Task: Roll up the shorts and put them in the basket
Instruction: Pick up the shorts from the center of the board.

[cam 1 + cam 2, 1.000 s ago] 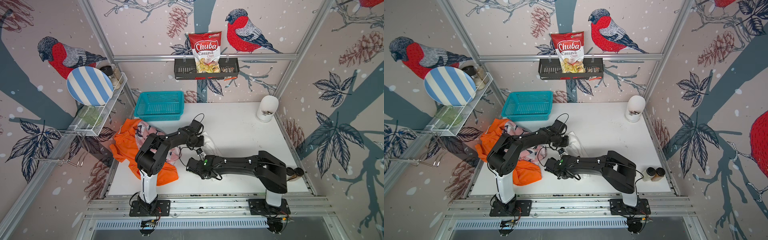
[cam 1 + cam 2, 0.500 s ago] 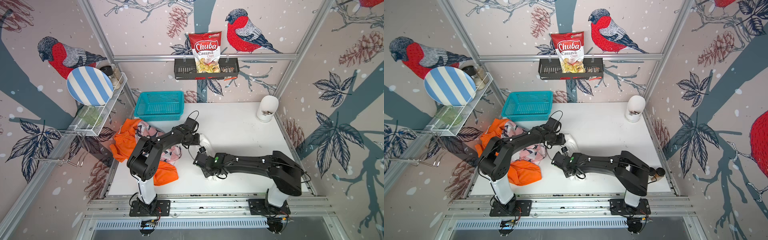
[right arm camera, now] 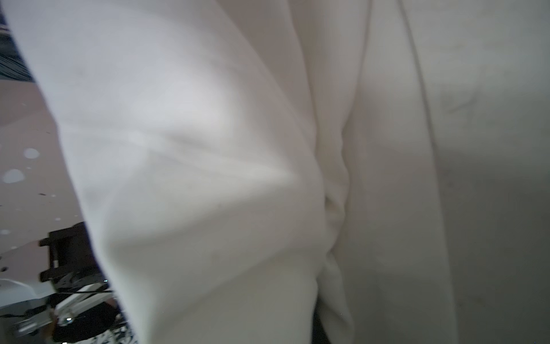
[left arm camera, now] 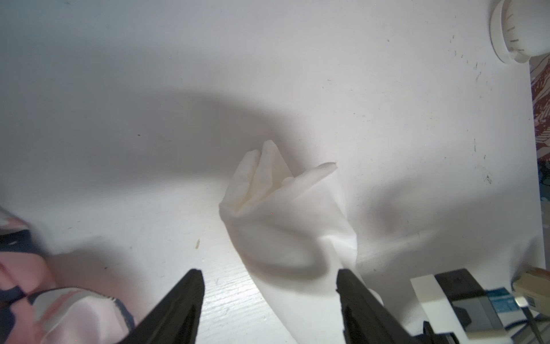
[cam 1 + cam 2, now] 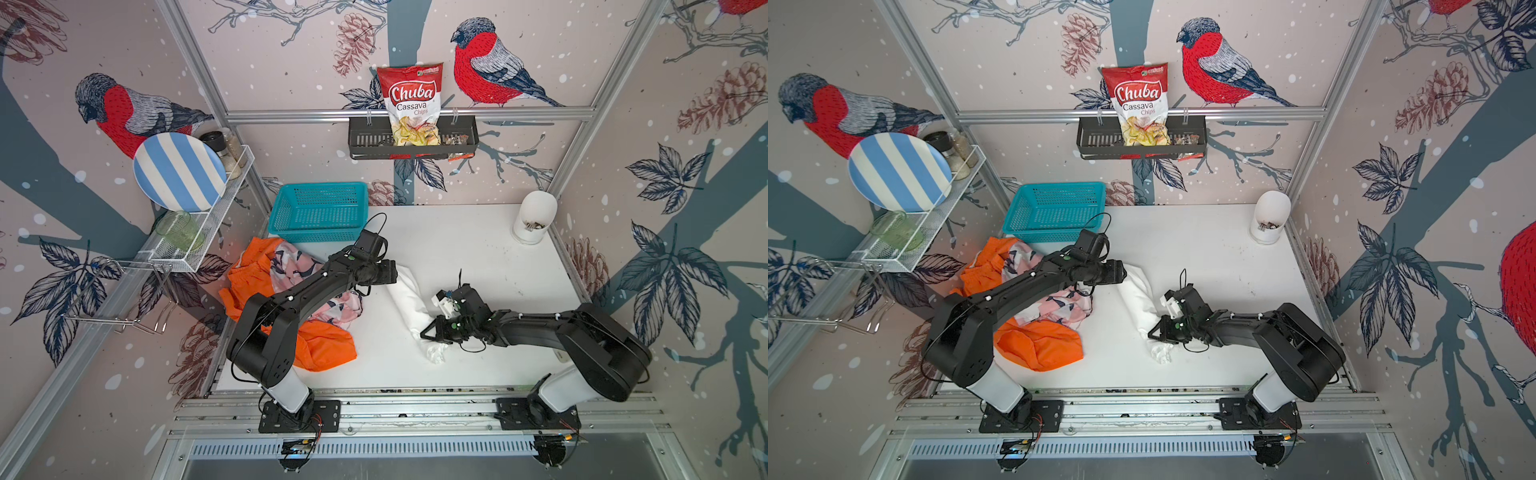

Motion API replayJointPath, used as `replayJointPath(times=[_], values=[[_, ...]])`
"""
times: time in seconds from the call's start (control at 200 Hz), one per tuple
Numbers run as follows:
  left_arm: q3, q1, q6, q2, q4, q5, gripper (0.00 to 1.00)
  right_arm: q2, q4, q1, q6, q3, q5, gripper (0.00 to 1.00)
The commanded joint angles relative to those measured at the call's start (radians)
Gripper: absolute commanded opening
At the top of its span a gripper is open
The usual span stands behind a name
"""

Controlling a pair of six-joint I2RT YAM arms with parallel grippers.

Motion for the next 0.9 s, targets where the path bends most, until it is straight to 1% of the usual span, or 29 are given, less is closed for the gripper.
replayJointPath(times=[0.0, 0.115, 0.255, 0.33, 0.365, 0.39, 0.505, 0.6, 0.745, 0.895], values=[[-0.026, -0.036, -0.059, -0.004, 0.078, 0.087, 0.74, 0.017, 0.192, -0.062, 0.097, -0.078, -0.125, 0.04], [-0.047, -0.088, -0.104, -0.006, 0.115, 0.085, 0.74, 0.031, 0.233, -0.117, 0.099, -0.112, -0.164, 0.04], [-0.079, -0.134, -0.163, -0.025, 0.132, 0.043, 0.75, 0.031, 0.229, -0.143, 0.086, -0.122, -0.174, 0.04], [-0.125, -0.152, -0.209, -0.048, 0.163, 0.039, 0.76, 0.029, 0.236, -0.151, 0.088, -0.130, -0.177, 0.04], [-0.145, -0.158, -0.238, -0.061, 0.201, 0.046, 0.76, 0.027, 0.237, -0.152, 0.088, -0.133, -0.176, 0.04], [-0.186, -0.163, -0.258, -0.071, 0.238, 0.056, 0.77, 0.026, 0.240, -0.153, 0.089, -0.135, -0.177, 0.04], [-0.280, -0.178, -0.331, -0.079, 0.438, 0.141, 0.78, 0.020, 0.241, -0.154, 0.091, -0.137, -0.183, 0.04], [-0.296, -0.196, -0.342, -0.041, 0.551, 0.186, 0.79, 0.013, 0.238, -0.154, 0.090, -0.140, -0.180, 0.05], [-0.314, -0.207, -0.357, 0.050, 0.684, 0.263, 0.76, 0.004, 0.240, -0.155, 0.096, -0.144, -0.180, 0.05], [-0.315, -0.207, -0.352, 0.135, 0.683, 0.259, 0.73, -0.010, 0.238, -0.159, 0.100, -0.148, -0.177, 0.05]])
